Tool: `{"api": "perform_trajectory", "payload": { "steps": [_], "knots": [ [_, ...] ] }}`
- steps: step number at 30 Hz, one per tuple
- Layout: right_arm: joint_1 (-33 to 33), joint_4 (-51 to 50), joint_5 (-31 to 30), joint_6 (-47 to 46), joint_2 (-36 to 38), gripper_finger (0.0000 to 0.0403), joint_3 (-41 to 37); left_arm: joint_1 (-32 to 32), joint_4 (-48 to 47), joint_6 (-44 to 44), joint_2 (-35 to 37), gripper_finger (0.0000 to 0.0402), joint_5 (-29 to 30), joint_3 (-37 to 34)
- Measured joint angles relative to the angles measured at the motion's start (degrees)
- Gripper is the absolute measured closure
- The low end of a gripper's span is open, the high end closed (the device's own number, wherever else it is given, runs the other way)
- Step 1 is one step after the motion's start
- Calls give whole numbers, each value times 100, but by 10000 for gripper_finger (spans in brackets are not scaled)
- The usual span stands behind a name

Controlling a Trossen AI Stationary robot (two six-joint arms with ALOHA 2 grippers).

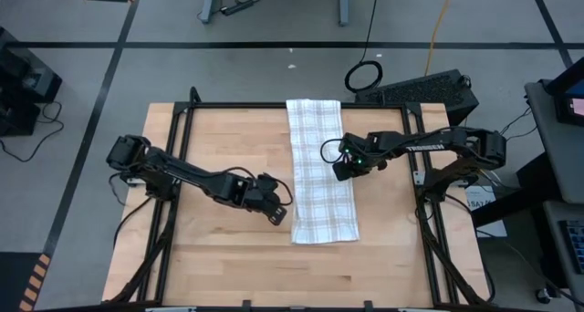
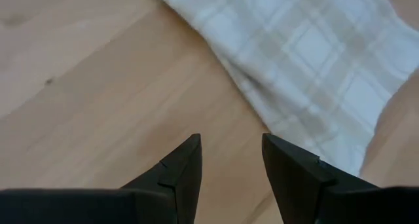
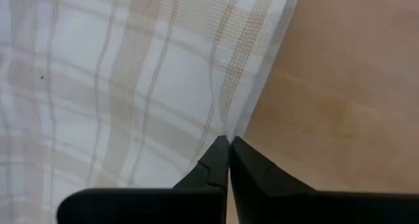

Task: Roll towel into tight, uniform cylinder
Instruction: Roll the white towel

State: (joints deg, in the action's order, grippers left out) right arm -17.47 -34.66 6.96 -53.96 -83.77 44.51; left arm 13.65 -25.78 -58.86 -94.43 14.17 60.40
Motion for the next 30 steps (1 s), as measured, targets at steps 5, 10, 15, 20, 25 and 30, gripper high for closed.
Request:
{"api": "perform_trajectory", "payload": {
  "steps": [5,10,15,20,25,30],
  "knots": [
    [2,1,-59,46,-2,398,0,-2,923,1035,-457,236,5,-4],
    [2,12,-59,98,-2,401,0,21,2117,2977,-937,242,-96,0],
    [2,7,-68,151,-7,402,0,-157,2032,2311,-1326,247,-364,0],
    [2,10,-70,174,-7,402,0,-157,2153,2064,-1637,247,-396,-1],
    [28,-3,-109,238,-7,403,0,-166,1833,1578,-1746,247,-444,33],
    [33,-44,-138,306,-7,403,0,-74,1394,1236,-1709,247,-643,45]
  ]
}}
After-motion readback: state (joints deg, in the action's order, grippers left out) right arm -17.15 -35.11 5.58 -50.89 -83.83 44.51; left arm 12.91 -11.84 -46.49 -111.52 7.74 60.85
